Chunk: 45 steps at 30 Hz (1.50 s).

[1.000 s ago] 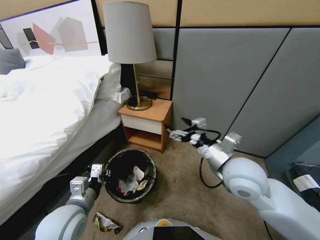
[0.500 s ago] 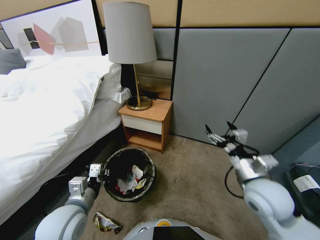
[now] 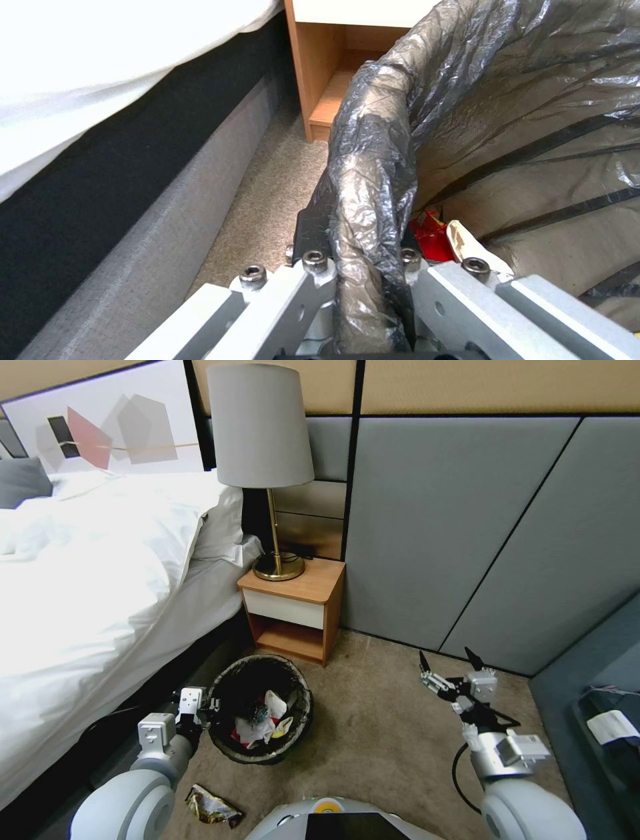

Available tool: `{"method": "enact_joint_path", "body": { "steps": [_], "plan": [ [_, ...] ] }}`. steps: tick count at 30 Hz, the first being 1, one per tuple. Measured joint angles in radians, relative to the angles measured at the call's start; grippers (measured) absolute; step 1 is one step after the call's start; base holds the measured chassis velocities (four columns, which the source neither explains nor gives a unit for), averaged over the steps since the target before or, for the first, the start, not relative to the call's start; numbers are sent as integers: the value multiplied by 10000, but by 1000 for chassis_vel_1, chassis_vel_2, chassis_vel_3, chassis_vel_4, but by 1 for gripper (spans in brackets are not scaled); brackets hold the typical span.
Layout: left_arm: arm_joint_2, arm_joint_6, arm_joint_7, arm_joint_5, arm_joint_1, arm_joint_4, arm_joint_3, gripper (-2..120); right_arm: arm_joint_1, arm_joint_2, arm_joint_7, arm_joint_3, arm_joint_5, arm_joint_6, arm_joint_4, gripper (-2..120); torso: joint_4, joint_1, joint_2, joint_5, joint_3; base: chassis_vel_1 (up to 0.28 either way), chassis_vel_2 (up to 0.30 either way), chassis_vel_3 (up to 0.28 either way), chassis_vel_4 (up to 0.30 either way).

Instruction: Pick up the trash bin, then pick up the garbage from the floor and place it into the trash bin.

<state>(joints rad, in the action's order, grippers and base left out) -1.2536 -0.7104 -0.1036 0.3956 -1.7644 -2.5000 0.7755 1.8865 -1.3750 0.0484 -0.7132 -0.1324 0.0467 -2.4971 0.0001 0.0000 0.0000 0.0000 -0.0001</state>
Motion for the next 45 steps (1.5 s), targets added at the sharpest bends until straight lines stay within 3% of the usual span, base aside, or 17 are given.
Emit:
{"method": "enact_joint_path", "body": {
  "steps": [23, 45],
  "plan": [
    [-195, 36, 163, -244, 123, 0, -115, 1, 88, -381, 326, 320, 90, -5, -25, 100, -1, 1, 0, 1, 0, 12, 10, 11, 10],
    [-166, 94, 178, -212, 126, 0, -115, 1, 157, -125, 1124, 936, 222, -88, -30, 100, -1, 1, 0, 0, 0, 58, 66, 62, 62]
  ]
}}
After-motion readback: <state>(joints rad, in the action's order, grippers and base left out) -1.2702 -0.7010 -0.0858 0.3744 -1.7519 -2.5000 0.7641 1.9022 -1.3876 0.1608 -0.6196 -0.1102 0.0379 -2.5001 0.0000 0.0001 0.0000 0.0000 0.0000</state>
